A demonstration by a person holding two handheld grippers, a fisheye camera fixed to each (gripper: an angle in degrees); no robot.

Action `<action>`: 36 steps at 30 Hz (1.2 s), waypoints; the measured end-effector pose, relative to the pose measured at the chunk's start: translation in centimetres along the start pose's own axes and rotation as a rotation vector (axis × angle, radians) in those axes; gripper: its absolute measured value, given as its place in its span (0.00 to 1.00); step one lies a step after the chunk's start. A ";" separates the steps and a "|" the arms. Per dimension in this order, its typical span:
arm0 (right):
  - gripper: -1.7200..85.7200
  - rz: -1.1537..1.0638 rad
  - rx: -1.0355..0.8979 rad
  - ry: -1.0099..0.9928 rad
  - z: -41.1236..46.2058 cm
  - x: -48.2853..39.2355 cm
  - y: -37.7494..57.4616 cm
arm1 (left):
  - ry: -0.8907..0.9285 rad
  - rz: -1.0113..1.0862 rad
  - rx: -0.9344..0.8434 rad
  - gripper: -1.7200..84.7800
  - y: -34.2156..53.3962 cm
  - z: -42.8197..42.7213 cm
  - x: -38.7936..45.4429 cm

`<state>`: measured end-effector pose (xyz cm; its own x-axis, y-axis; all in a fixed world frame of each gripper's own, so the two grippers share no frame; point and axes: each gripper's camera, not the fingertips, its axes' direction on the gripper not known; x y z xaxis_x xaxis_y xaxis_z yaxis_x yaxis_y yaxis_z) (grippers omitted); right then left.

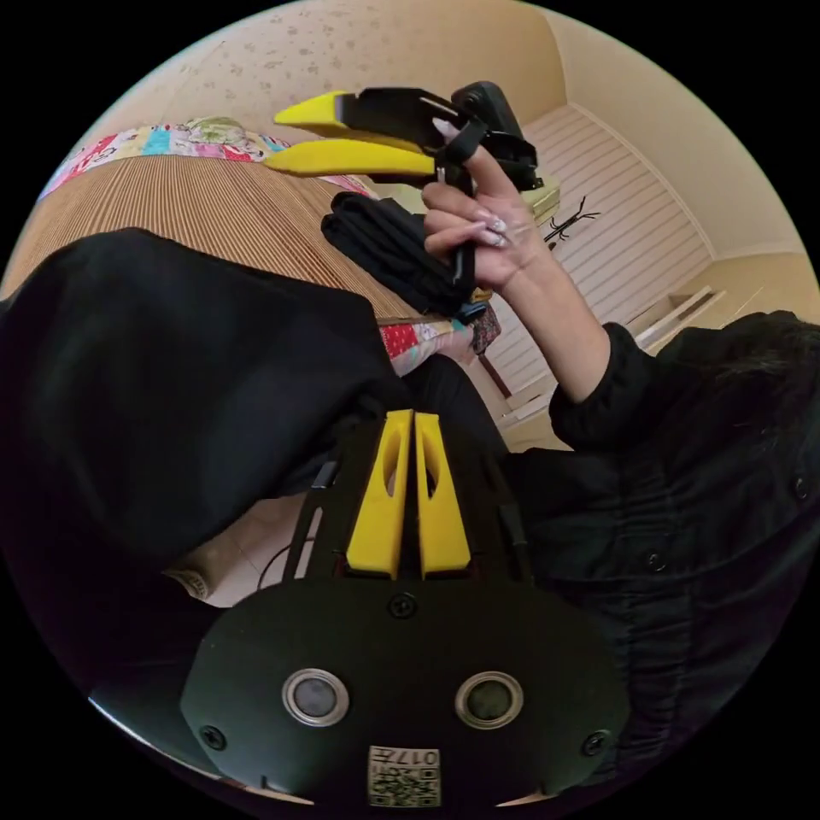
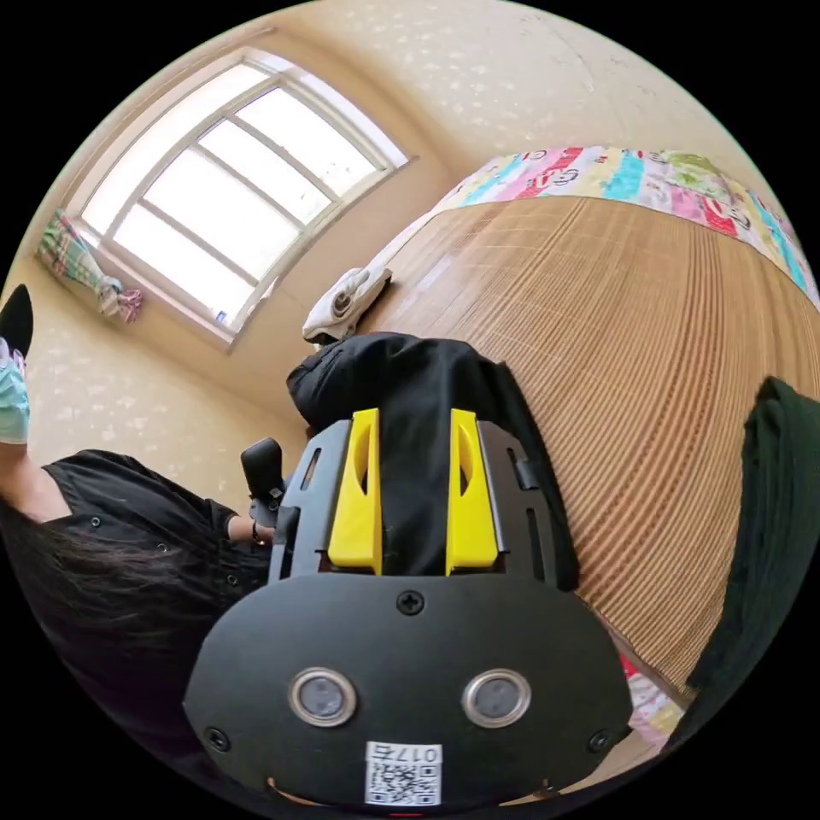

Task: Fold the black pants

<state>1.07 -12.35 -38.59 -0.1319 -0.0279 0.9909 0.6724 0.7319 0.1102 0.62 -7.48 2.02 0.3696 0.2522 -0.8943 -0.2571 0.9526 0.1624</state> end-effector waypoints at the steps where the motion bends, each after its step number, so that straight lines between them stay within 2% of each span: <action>1: 0.16 -0.069 -0.081 -0.057 4.0 -2.0 -3.2 | 0.030 -0.019 0.025 0.01 0.9 -0.9 0.5; 5: 0.21 -0.383 -0.345 -0.141 18.5 -12.8 -11.2 | 0.081 -0.030 0.136 0.01 3.9 -5.5 1.9; 8: 0.23 -0.594 -0.517 -0.125 27.3 -20.4 -11.4 | 0.076 -0.016 0.289 0.01 7.7 -11.0 3.0; 10: 0.24 -0.660 -0.607 -0.106 31.6 -23.2 -10.1 | 0.121 0.063 0.366 0.01 10.8 -15.7 4.2; 11: 0.24 -0.692 -0.672 -0.030 34.5 -24.3 -8.7 | 0.114 0.076 0.380 0.01 11.6 -16.8 4.5; 13: 0.22 -0.759 -0.726 0.146 38.0 -25.5 -6.1 | -0.027 0.036 0.455 0.01 14.7 -21.4 5.5; 14: 0.20 -0.780 -0.729 0.283 39.6 -25.8 -4.5 | -0.075 0.006 0.476 0.02 15.4 -22.5 5.5; 16: 0.14 -0.832 -0.648 0.413 39.5 -26.6 -2.7 | -0.241 -0.134 0.564 0.03 18.5 -26.4 4.7; 17: 0.09 -0.769 -0.632 0.402 38.4 -26.7 -2.7 | -0.281 -0.195 0.594 0.04 19.3 -27.3 4.2; 18: 0.08 -0.721 -0.604 0.375 37.4 -26.5 -2.9 | -0.339 -0.329 0.650 0.08 20.8 -28.8 2.9; 20: 0.06 -0.586 -0.386 0.296 30.4 -26.1 -3.7 | -0.384 -0.511 0.702 0.14 22.5 -30.3 0.8; 21: 0.06 -0.574 -0.309 0.314 28.1 -26.2 -3.8 | -0.406 -0.596 0.703 0.16 22.8 -30.6 -0.4; 22: 0.05 -0.556 -0.141 0.375 23.0 -26.6 -3.9 | -0.440 -0.650 0.692 0.18 22.6 -30.4 -1.4; 23: 0.05 -0.542 0.003 0.450 17.9 -27.0 -3.9 | -0.457 -0.676 0.686 0.18 22.3 -30.2 -1.9; 26: 0.04 -0.491 0.182 0.522 7.7 -26.1 -4.1 | -0.428 -0.717 0.659 0.21 18.9 -28.5 -4.9; 30: 0.03 -0.403 0.310 0.366 -1.8 -23.2 -2.1 | -0.417 -0.832 0.633 0.22 13.6 -25.8 -11.3; 31: 0.03 -0.389 0.354 0.286 -4.6 -22.7 -0.6 | -0.352 -0.856 0.625 0.21 12.5 -25.1 -13.1; 33: 0.03 -0.392 0.414 0.221 -8.6 -22.9 2.1 | -0.306 -0.858 0.691 0.18 11.6 -25.2 -12.9; 34: 0.03 -0.416 0.453 0.229 -11.1 -23.8 4.1 | -0.304 -0.736 0.742 0.11 10.7 -25.8 -10.8; 36: 0.03 -0.477 0.528 0.254 -15.2 -25.5 7.5 | -0.249 -0.547 0.851 0.07 9.3 -27.0 -6.1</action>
<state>20.60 -16.50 -61.87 -0.1060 -0.5326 0.8397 0.1376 0.8285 0.5428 -28.11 -4.72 -2.24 0.4446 -0.3140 -0.8389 0.6796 0.7284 0.0875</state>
